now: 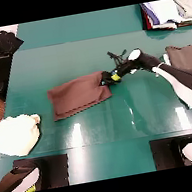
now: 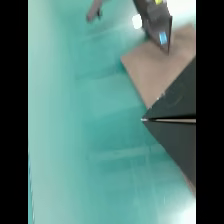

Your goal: Fold the shirts.

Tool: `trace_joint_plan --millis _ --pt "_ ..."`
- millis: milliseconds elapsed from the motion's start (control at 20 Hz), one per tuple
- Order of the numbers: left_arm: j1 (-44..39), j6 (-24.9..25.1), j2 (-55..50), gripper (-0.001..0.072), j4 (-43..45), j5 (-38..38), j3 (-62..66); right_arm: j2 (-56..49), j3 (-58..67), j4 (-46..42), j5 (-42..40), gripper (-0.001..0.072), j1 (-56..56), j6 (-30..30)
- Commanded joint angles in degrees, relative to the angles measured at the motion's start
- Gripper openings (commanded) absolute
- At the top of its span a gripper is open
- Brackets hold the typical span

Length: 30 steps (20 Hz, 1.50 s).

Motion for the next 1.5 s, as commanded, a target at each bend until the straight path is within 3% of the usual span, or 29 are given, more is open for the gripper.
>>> trace_joint_plan --millis 0,250,600,950,1300,1450 --pt "-0.42 0.02 -0.02 0.0025 -1.27 -0.44 0.0 -3.63 6.56 0.85 -0.26 0.0019 3.34 -2.47" --pt "-0.42 0.04 -0.02 0.0024 -3.26 -1.49 -1.11 1.64 12.13 -7.06 -0.46 0.0018 -3.39 -0.66" --pt "-8.15 0.46 -0.02 0.0024 -3.39 2.08 -3.65 16.41 12.61 -23.47 -1.92 0.0018 -28.96 9.14" --pt "-12.92 0.35 -0.02 0.0025 -3.48 4.48 -3.63 20.68 12.61 -23.26 -3.32 0.0018 -49.05 9.14" --pt "-12.9 -0.04 -0.02 0.0025 -3.48 4.39 -3.63 22.67 13.29 -19.63 -12.68 0.0018 -52.94 9.09" --pt "-12.9 -0.02 -0.02 0.0024 -3.48 4.44 -3.63 24.3 18.73 -20.11 -11.91 0.0017 -52.96 9.09"
